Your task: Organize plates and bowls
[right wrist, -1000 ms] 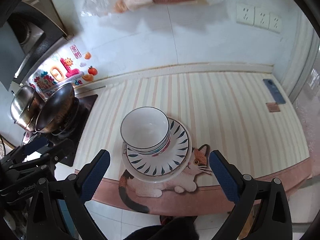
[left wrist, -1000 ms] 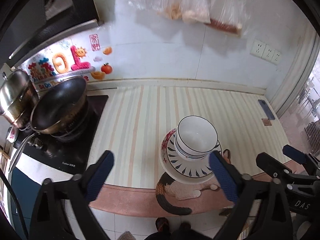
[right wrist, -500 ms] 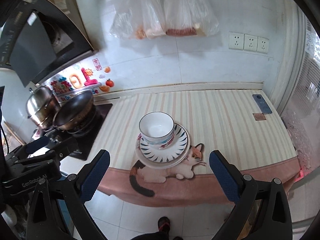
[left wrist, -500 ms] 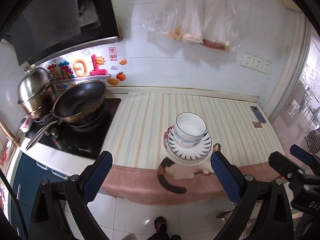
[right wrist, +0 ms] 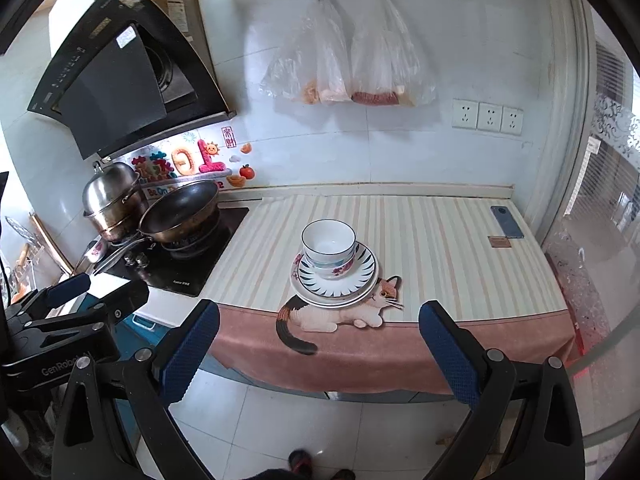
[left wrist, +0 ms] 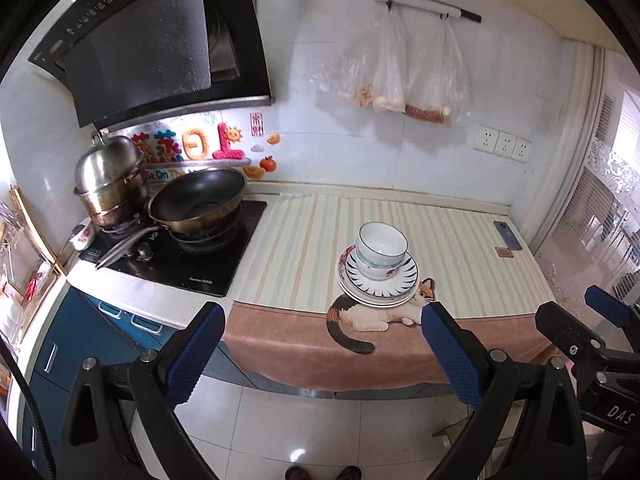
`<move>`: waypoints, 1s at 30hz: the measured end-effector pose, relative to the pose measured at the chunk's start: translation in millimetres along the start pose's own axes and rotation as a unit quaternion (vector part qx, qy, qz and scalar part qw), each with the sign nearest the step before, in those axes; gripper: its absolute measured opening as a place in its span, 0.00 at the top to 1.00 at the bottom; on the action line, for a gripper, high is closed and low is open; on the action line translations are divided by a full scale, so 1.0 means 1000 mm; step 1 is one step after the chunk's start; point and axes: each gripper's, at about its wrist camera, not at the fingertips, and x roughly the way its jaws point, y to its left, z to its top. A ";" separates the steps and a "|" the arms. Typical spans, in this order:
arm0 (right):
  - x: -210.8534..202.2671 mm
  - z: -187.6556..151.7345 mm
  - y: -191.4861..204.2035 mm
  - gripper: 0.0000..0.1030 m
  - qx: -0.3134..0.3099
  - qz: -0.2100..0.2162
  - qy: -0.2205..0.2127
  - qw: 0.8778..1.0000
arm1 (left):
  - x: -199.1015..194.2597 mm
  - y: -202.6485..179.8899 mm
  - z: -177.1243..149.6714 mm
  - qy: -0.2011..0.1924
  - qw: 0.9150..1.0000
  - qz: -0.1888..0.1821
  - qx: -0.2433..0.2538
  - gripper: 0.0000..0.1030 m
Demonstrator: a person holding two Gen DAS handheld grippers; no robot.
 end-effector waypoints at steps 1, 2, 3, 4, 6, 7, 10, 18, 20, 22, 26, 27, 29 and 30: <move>-0.005 -0.002 0.003 0.01 -0.004 -0.004 -0.003 1.000 | -0.004 0.000 -0.002 -0.004 1.000 0.002 0.002 0.02; -0.010 -0.003 0.005 0.01 -0.007 -0.007 -0.007 1.000 | -0.007 0.001 -0.003 -0.008 1.000 0.002 0.004 0.02; -0.015 -0.005 0.008 0.01 -0.008 -0.010 -0.010 1.000 | -0.010 0.002 -0.005 -0.009 1.000 0.000 0.007 0.02; -0.017 -0.006 0.010 0.01 -0.009 -0.011 -0.011 1.000 | -0.012 0.004 -0.006 -0.009 1.000 -0.001 0.007 0.02; -0.026 -0.010 0.017 0.01 -0.010 -0.017 -0.018 1.000 | -0.016 0.008 -0.010 -0.008 1.000 -0.004 0.008 0.02; -0.029 -0.011 0.020 0.01 -0.010 -0.021 -0.020 1.000 | -0.017 0.009 -0.011 -0.008 1.000 -0.005 0.009 0.02; -0.033 -0.014 0.024 0.01 -0.005 -0.020 -0.020 1.000 | -0.023 0.016 -0.016 -0.009 1.000 -0.003 0.008 0.02; -0.044 -0.026 0.037 0.01 -0.003 -0.027 -0.019 0.999 | -0.035 0.031 -0.024 -0.009 1.000 -0.009 0.002 0.02; -0.048 -0.028 0.039 0.01 -0.003 -0.030 -0.022 0.999 | -0.038 0.033 -0.026 -0.011 1.000 -0.009 0.002 0.02; -0.051 -0.031 0.042 0.01 -0.003 -0.032 -0.023 0.999 | -0.041 0.034 -0.027 -0.011 1.000 -0.011 0.002 0.02; -0.054 -0.032 0.043 0.01 -0.003 -0.034 -0.024 0.999 | -0.045 0.038 -0.029 -0.015 1.000 -0.011 0.004 0.02; -0.054 -0.032 0.043 0.01 -0.002 -0.034 -0.024 0.999 | -0.046 0.039 -0.029 -0.016 1.000 -0.012 0.004 0.02; -0.056 -0.033 0.045 0.01 -0.003 -0.036 -0.025 0.999 | -0.048 0.040 -0.029 -0.017 1.000 -0.013 0.005 0.02; -0.057 -0.034 0.045 0.01 -0.003 -0.037 -0.025 0.999 | -0.048 0.040 -0.029 -0.017 1.000 -0.013 0.005 0.02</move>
